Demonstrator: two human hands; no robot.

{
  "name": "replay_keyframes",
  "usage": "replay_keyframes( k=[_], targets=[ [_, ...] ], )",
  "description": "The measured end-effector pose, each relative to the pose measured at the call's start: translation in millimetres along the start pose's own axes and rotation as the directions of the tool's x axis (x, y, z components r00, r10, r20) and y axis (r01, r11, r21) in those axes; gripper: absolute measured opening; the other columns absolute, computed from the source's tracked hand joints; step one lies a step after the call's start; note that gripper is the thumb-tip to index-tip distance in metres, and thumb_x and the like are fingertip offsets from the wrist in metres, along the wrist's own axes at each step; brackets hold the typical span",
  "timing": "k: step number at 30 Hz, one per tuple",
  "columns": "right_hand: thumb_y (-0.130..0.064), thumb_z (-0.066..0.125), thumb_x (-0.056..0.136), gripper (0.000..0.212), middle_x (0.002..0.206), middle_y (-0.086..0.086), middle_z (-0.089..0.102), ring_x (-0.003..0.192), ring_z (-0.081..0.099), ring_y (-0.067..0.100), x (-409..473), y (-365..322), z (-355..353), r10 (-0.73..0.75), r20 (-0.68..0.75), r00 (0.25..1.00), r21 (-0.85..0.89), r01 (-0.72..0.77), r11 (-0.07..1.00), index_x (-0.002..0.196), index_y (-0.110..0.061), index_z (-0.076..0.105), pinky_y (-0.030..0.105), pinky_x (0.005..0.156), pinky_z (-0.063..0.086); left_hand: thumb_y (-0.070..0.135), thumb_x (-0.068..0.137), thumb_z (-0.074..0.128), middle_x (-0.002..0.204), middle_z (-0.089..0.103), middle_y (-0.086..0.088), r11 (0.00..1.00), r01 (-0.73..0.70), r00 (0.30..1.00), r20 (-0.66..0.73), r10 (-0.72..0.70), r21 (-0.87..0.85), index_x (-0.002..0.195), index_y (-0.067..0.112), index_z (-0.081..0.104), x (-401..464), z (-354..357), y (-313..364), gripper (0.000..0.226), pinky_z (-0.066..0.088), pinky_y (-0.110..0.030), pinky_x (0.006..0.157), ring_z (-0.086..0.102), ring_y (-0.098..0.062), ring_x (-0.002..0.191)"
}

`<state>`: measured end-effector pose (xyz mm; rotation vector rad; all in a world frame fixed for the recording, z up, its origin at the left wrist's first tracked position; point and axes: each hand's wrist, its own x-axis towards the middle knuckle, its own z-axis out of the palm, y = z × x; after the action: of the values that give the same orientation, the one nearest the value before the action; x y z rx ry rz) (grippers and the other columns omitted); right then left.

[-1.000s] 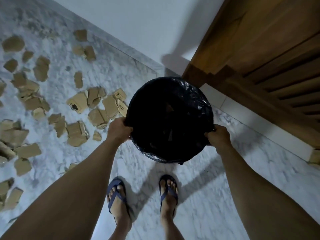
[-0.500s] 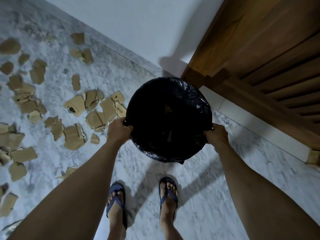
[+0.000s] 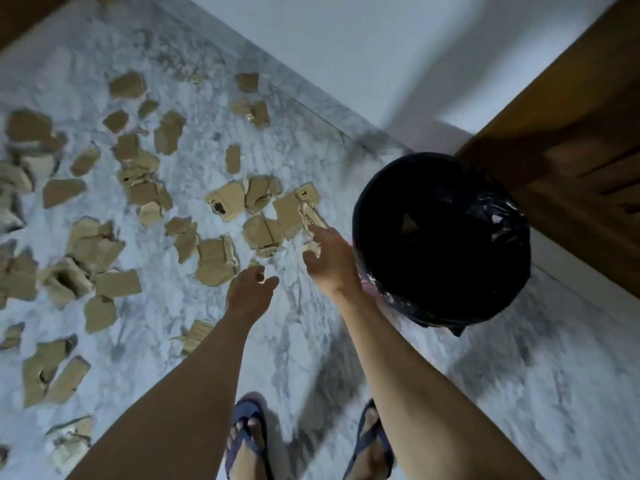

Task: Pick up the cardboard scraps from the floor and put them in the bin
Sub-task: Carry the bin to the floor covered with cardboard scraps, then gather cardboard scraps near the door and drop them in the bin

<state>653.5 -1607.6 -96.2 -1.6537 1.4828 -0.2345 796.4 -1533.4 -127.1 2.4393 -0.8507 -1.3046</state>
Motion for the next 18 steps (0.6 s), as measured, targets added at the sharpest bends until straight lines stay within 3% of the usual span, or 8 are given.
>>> replay_keyframes(
  k=[4, 9, 13, 16, 18],
  targets=[
    [-0.015, 0.055, 0.093, 0.049, 0.14, 0.012, 0.053, 0.127, 0.053, 0.027, 62.1, 47.6, 76.6, 0.118, 0.039, 0.992, -0.016, -0.117, 0.993, 0.142, -0.012, 0.052, 0.033, 0.102, 0.045, 0.025, 0.095, 0.065, 0.145, 0.05, -0.015, 0.996, -0.077, 0.996, -0.04, 0.079, 0.052, 0.144, 0.008, 0.049, 85.6, 14.1, -44.9, 0.055, 0.038, -0.035, 0.104, 0.048, -0.03, 0.133],
    [-0.019, 0.057, 0.09, 0.033, 0.121, 0.014, 0.057, 0.111, 0.059, 0.035, 156.0, 125.4, 129.9, 0.096, -0.138, 0.986, -0.195, -0.122, 0.973, 0.122, -0.009, 0.061, 0.037, 0.086, 0.051, 0.029, 0.095, 0.065, 0.157, 0.031, -0.015, 0.938, -0.228, 0.959, -0.109, 0.263, 0.263, 0.152, 0.01, 0.035, 206.6, 47.1, -65.7, 0.067, 0.027, -0.04, 0.115, 0.029, -0.033, 0.144],
    [-0.033, 0.06, 0.09, 0.047, 0.13, 0.01, 0.047, 0.119, 0.05, 0.032, 208.6, 157.9, 151.6, 0.135, -0.153, 0.979, -0.318, -0.178, 0.931, 0.131, -0.014, 0.048, 0.041, 0.093, 0.046, 0.038, 0.092, 0.068, 0.167, 0.006, -0.011, 0.895, -0.193, 0.964, -0.09, 0.249, 0.403, 0.16, 0.016, 0.006, 279.1, 68.1, -74.8, 0.095, 0.019, -0.048, 0.122, 0.009, -0.036, 0.152],
    [-0.049, 0.063, 0.089, 0.058, 0.135, 0.013, 0.044, 0.123, 0.044, 0.032, 226.8, 171.8, 160.8, 0.089, -0.189, 0.978, -0.454, -0.167, 0.875, 0.132, -0.014, 0.046, 0.043, 0.098, 0.041, 0.046, 0.082, 0.076, 0.152, 0.029, -0.013, 0.865, -0.17, 0.944, -0.174, 0.28, 0.472, 0.158, 0.021, 0.008, 301.2, 76.1, -80.5, 0.105, 0.034, -0.051, 0.112, 0.031, -0.037, 0.137],
    [-0.053, 0.069, 0.083, 0.063, 0.133, 0.012, 0.047, 0.122, 0.045, 0.032, 232.9, 175.9, 159.7, 0.126, -0.223, 0.967, -0.394, -0.208, 0.895, 0.128, -0.015, 0.048, 0.042, 0.098, 0.039, 0.045, 0.082, 0.076, 0.137, 0.04, -0.014, 0.858, -0.181, 0.918, -0.23, 0.323, 0.481, 0.154, 0.021, 0.02, 301.9, 75.4, -79.1, 0.094, 0.038, -0.049, 0.106, 0.04, -0.034, 0.127]
  ],
)
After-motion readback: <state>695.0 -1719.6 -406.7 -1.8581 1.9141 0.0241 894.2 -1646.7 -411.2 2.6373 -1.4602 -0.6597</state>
